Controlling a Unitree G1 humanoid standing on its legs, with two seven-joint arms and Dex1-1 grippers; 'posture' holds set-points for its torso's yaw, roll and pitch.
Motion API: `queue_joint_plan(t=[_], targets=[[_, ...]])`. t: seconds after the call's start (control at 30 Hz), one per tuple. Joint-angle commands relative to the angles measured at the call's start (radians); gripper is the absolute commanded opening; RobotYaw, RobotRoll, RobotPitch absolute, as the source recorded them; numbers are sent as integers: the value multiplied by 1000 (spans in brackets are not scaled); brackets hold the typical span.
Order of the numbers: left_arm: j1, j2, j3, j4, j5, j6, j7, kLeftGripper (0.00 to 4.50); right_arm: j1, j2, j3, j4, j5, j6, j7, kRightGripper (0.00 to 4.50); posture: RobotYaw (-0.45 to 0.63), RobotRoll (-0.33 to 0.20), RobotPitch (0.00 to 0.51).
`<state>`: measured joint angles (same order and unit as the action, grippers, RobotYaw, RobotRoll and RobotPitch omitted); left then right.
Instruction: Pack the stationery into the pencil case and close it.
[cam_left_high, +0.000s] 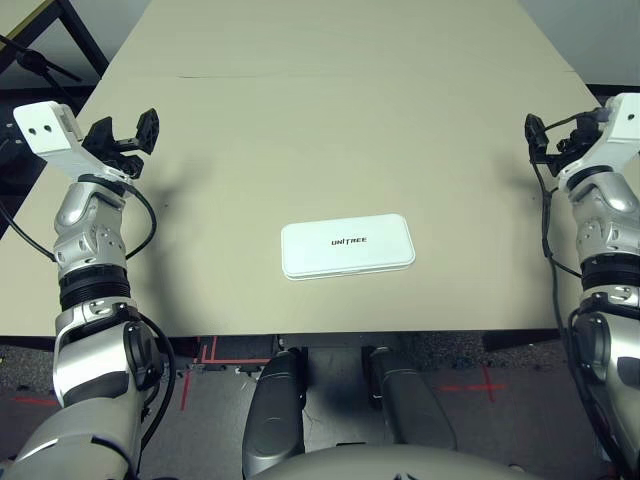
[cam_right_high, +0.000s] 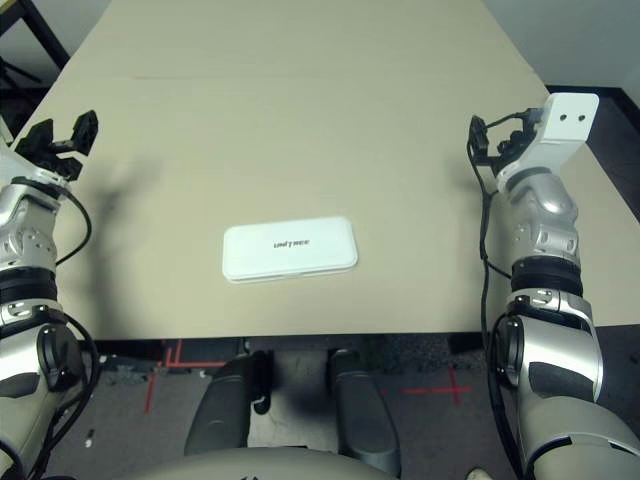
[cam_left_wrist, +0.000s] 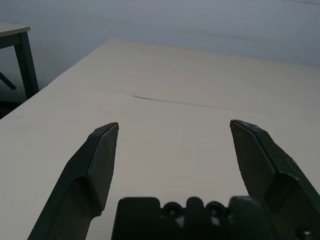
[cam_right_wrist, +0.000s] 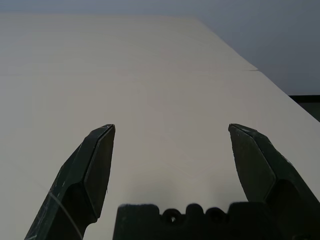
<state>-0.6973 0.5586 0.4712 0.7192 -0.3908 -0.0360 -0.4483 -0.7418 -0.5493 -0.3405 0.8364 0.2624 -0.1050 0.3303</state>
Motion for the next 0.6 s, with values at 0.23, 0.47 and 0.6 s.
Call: queue_joint_plan(t=[0.23, 0.47, 0.6], targets=[[12, -5, -9, 14, 3, -24, 8, 4485, 2, -16, -8, 15, -1, -15, 22, 4500, -34, 0, 217], [7, -2, -13, 21, 6, -22, 8, 4485, 5, -10, -5, 6, -1, -11, 29, 4500, -36, 0, 222], [4, -1, -16, 25, 7, -24, 6, 4485, 2, -9, -4, 13, -1, -14, 31, 4500, -28, 0, 216]])
